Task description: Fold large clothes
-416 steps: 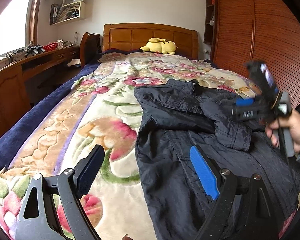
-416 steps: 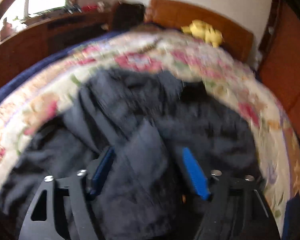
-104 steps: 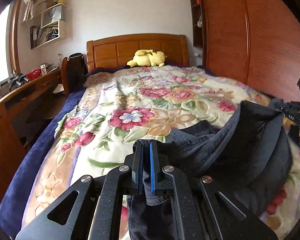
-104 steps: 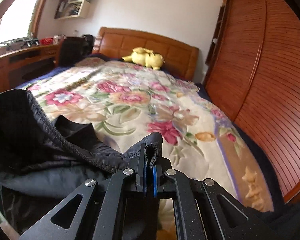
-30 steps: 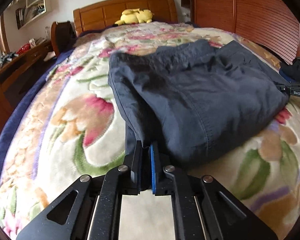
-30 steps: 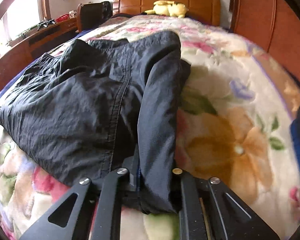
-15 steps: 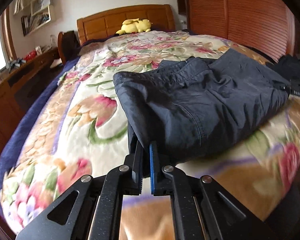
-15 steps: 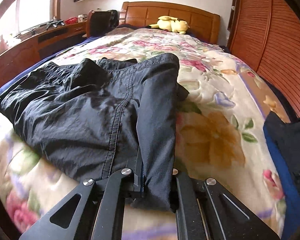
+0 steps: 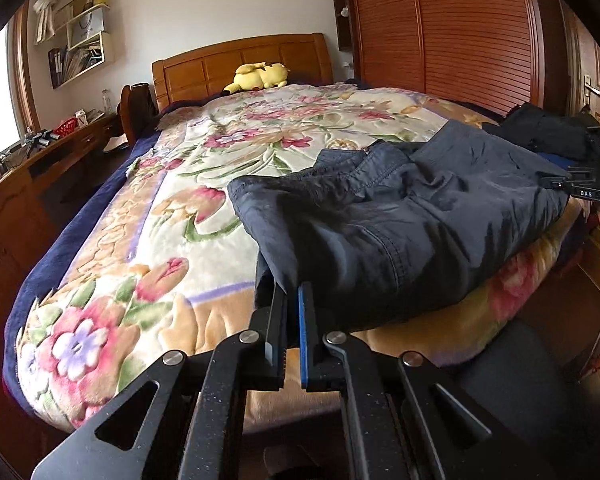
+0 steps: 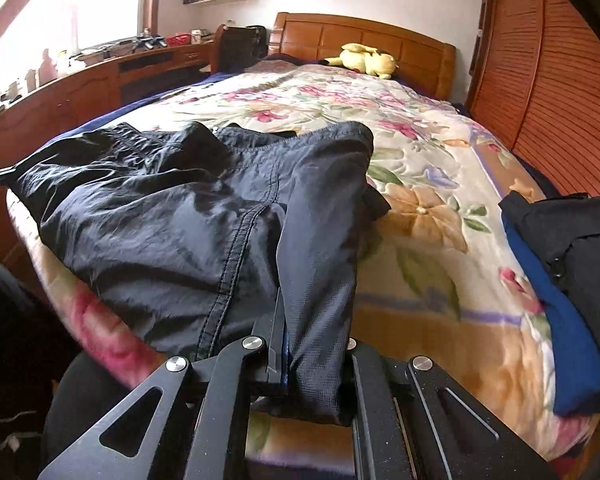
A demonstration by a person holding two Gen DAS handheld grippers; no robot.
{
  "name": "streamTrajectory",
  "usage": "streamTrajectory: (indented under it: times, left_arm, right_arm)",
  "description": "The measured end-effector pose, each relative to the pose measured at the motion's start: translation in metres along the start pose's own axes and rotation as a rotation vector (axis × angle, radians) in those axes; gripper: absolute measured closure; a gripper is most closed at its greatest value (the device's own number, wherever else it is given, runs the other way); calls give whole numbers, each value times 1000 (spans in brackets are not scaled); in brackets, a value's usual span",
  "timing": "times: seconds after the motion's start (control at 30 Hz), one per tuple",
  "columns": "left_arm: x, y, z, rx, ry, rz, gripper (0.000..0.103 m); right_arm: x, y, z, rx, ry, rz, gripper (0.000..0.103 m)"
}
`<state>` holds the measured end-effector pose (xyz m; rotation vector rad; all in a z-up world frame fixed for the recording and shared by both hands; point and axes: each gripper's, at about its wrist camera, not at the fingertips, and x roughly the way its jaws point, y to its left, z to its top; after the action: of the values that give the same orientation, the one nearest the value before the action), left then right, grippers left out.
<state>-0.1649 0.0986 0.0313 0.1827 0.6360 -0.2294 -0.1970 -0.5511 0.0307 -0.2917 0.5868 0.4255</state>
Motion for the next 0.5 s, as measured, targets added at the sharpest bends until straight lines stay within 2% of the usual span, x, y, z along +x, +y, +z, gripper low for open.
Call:
streamTrajectory:
  times: [0.27, 0.37, 0.5]
  left_arm:
    - [9, 7, -7, -22, 15, 8, 98]
    - [9, 11, -10, -46, 16, -4, 94]
    - [6, 15, -9, -47, -5, 5, 83]
  right_arm:
    - [11, -1, -11, 28, 25, -4, 95]
    - [12, 2, -10, 40, 28, -8, 93]
    - [6, 6, -5, 38, 28, -35, 78]
